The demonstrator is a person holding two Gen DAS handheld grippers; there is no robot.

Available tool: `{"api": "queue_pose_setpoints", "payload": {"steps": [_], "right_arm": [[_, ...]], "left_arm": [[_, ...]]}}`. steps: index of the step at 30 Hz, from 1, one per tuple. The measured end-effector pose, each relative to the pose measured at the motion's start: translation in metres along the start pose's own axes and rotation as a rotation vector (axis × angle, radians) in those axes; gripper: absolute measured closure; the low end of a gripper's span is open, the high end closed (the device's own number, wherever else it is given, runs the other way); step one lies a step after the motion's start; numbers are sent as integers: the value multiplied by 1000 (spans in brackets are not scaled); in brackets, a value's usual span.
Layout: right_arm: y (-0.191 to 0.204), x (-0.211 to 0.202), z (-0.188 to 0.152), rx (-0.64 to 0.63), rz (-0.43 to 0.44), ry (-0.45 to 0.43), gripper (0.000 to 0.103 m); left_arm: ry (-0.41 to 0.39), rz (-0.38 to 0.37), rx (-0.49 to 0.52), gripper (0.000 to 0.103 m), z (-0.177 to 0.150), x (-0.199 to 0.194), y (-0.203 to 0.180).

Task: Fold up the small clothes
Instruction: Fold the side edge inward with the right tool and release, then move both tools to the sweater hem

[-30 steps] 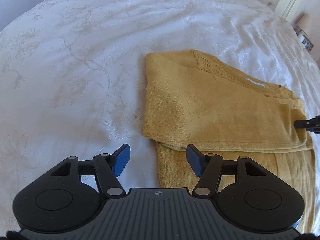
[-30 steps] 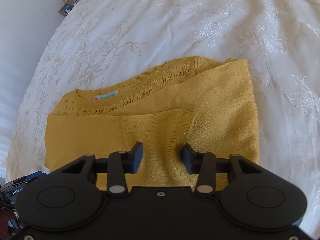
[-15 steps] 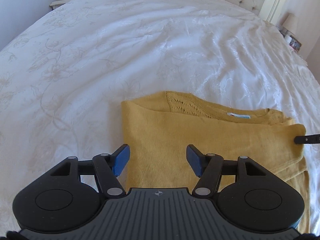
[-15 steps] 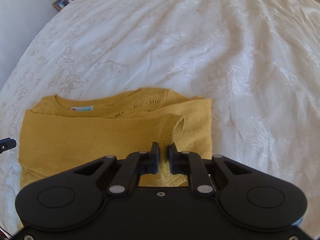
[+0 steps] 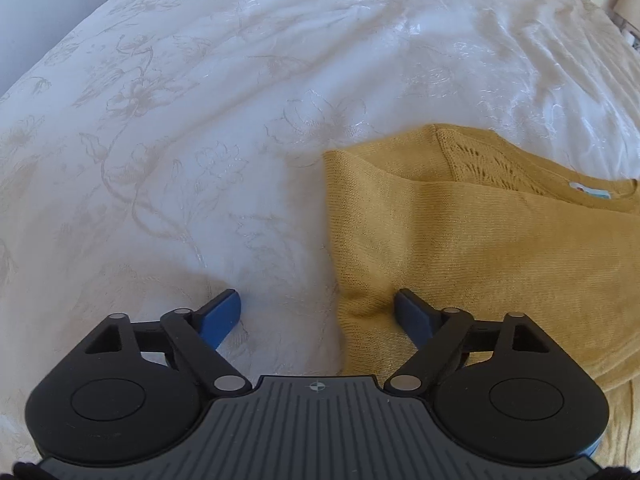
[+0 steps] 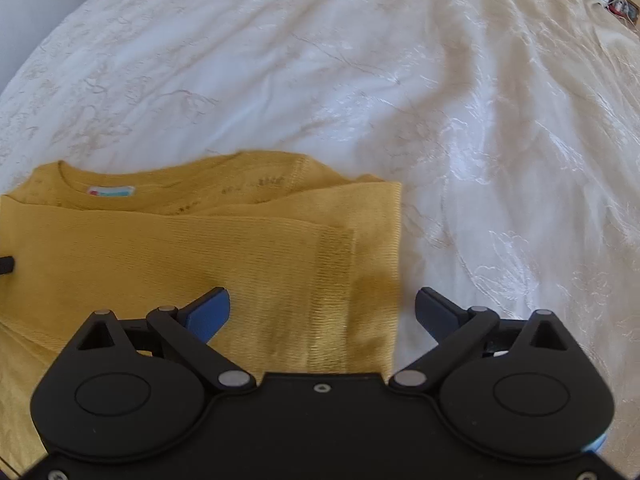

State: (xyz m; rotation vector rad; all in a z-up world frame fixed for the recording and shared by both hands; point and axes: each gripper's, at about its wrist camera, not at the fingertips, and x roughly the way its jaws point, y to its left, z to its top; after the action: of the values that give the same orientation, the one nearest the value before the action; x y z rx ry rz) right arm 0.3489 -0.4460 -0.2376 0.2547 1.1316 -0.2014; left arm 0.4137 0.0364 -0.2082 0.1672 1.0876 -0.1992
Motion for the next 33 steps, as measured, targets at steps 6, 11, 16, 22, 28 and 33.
{"api": "queue_pose_setpoints", "payload": {"steps": [6, 11, 16, 22, 28, 33], "right_arm": [[-25, -1, -5, 106, 29, 22, 1], [-29, -28, -23, 131, 125, 6, 1], [-25, -57, -58, 134, 167, 2, 1], [-9, -85, -107, 96, 222, 60, 1], [1, -110, -165, 60, 265, 124, 1], [-1, -122, -211, 56, 277, 176, 1]], "left_arm": [[19, -64, -27, 9, -1, -4, 9], [18, -110, -73, 9, -15, -29, 19], [14, -121, -91, 9, -49, -65, 22], [60, -154, -77, 9, -105, -99, 17], [99, -177, -30, 9, -156, -124, 3], [119, -191, -6, 9, -192, -135, -4]]}}
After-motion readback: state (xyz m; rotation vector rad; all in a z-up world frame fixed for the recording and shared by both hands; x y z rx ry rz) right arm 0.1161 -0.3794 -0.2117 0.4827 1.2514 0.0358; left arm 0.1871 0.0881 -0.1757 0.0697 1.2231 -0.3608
